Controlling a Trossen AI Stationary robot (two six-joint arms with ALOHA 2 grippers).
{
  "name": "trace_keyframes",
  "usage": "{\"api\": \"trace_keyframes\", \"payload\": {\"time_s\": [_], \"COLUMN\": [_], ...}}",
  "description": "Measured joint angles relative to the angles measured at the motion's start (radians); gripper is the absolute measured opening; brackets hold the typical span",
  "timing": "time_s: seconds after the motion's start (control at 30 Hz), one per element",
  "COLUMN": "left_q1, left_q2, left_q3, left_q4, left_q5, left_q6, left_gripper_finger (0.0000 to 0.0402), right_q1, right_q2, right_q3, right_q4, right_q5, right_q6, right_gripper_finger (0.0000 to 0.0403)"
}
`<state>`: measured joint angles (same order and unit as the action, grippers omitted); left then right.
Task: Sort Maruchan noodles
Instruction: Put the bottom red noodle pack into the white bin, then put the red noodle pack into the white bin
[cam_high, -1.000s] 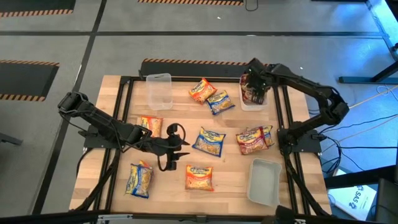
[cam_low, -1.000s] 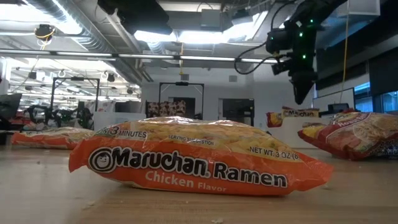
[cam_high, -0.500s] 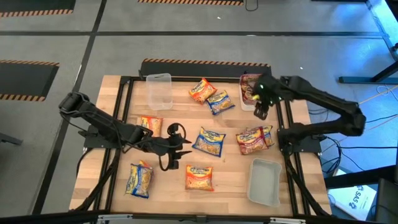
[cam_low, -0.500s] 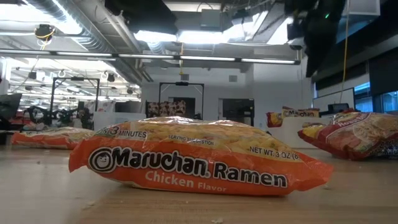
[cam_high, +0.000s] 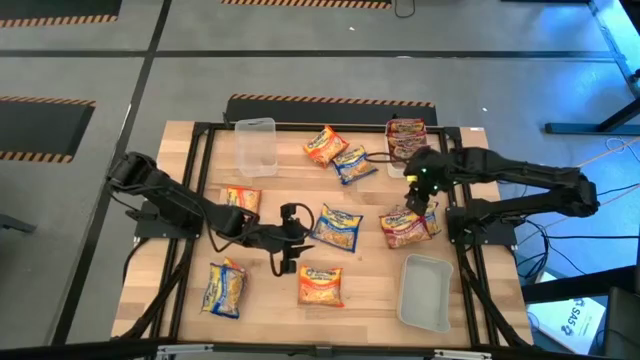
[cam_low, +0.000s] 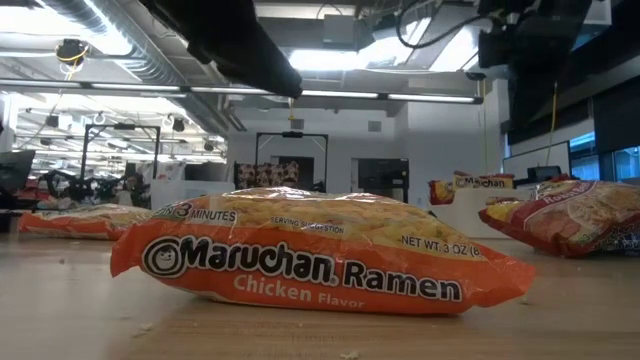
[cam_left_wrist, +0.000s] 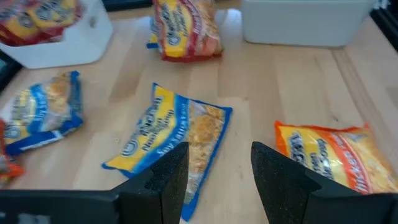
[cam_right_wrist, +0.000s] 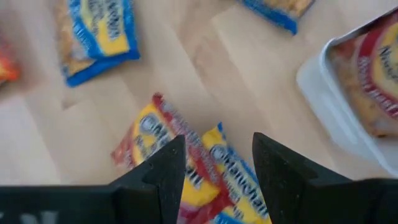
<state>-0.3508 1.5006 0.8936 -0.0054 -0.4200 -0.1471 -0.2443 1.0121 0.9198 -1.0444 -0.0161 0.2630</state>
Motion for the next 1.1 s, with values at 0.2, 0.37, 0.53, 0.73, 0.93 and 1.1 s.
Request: {"api": "trace_keyframes", "payload": {"time_s": [0.2, 0.37, 0.53, 0.73, 0.93, 1.1], "left_q1": [-0.001, -0.001, 0.0, 0.0, 0.0, 0.0], "left_q2": [0.008, 0.008, 0.008, 0.008, 0.008, 0.008], "left_q3": [0.0, 0.0, 0.0, 0.0, 0.0, 0.0], "left_q4": [-0.001, 0.0, -0.001, -0.001, -0.001, 0.002], "left_q5": [0.029, 0.059, 0.071, 0.073, 0.074, 0.071], "left_q6": [-0.006, -0.006, -0.006, -0.006, -0.007, -0.007], "left_gripper_finger": [0.0167, 0.0167, 0.0167, 0.0167, 0.0167, 0.0167], "right_q1": [0.001, -0.033, -0.105, -0.186, -0.202, -0.201], "right_q2": [0.002, 0.002, 0.003, 0.003, 0.01, 0.044], "right_q3": [-0.046, -0.115, -0.169, -0.23, -0.302, -0.329], "right_q4": [0.015, 0.018, 0.039, 0.062, 0.115, 0.138], "right_q5": [-0.024, -0.051, -0.145, -0.256, -0.323, -0.421], "right_q6": [0.024, 0.044, 0.047, 0.044, 0.044, 0.032], "right_gripper_finger": [0.0171, 0.0205, 0.0261, 0.0293, 0.0296, 0.0271]}}
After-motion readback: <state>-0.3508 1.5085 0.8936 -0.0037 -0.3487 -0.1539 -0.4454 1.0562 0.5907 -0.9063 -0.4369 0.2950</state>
